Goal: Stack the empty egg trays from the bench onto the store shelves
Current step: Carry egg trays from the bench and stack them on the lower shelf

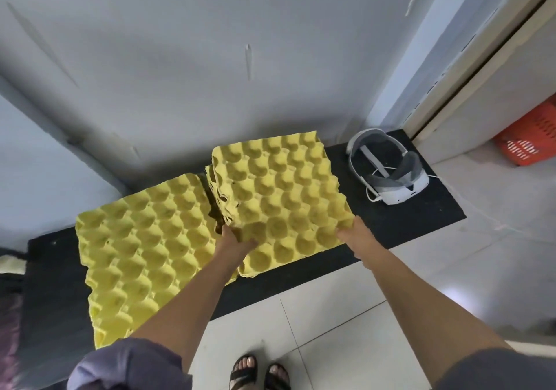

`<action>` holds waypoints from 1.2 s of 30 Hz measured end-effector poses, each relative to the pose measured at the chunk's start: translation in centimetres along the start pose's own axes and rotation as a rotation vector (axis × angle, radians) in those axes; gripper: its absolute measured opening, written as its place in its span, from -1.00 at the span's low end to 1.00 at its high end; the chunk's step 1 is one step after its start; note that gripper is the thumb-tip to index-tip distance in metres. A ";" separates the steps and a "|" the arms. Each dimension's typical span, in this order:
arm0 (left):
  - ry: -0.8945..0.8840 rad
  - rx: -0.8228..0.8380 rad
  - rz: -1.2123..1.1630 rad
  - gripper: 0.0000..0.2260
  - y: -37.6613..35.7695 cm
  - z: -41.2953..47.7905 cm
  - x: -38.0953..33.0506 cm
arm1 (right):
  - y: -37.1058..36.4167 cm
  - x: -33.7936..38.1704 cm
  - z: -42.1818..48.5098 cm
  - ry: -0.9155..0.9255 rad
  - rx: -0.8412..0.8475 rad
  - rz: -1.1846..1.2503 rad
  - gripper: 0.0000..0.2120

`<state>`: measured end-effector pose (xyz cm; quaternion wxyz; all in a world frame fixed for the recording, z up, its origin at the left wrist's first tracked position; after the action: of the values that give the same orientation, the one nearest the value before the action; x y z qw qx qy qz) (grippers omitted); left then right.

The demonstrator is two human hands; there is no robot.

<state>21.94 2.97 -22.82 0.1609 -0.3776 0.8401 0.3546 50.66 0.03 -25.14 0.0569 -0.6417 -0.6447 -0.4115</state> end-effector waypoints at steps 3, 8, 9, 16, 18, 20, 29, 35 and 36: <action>0.040 -0.091 0.040 -0.40 0.1 -0.3 -0.5 | -0.3 -0.9 0.9 -0.056 -0.020 0.297 -0.63; -0.041 -0.153 -0.046 -0.44 2.2 -2.0 -3.6 | 1.2 0.4 0.0 -0.032 -0.119 0.284 -0.61; -0.058 -0.162 -0.088 -0.46 2.9 -2.5 -4.4 | 1.4 1.0 -0.6 -0.040 -0.111 0.281 -0.60; -0.139 -0.222 -0.202 -0.47 7.8 -7.1 -8.6 | 2.8 4.6 -5.0 -0.014 -0.099 0.356 -0.65; -0.170 -0.244 -0.218 -0.47 9.4 -8.3 -9.4 | 3.3 6.3 -7.0 0.017 -0.085 0.337 -0.63; -0.201 -0.237 -0.244 -0.48 10.9 -9.8 -10.2 | 4.0 8.1 -9.2 0.066 -0.098 0.328 -0.64; -0.342 -0.286 -0.361 -0.59 18.1 -17.7 -11.6 | 6.1 14.2 -18.1 0.229 0.030 0.464 -0.54; -0.380 -0.396 -0.341 -0.45 21.8 -25.0 -9.1 | 5.5 16.9 -24.3 0.470 0.070 0.407 -0.69; -0.387 -0.438 -0.320 -0.45 22.2 -26.4 -8.4 | 5.2 17.1 -25.5 0.527 0.065 0.391 -0.69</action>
<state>10.77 -1.33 10.64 0.2863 -0.4561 0.6276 0.5622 40.74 -2.87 4.22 0.3201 -0.6226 -0.4850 -0.5240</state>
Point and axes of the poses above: each hand's wrist, its own z-axis towards the middle knuckle, its own y-axis out of the back of the hand, x = y × z, the point moved 4 cm from there along z, towards the middle knuckle, and after that the axes turned 11 degrees about z, right-handed, at the moved point
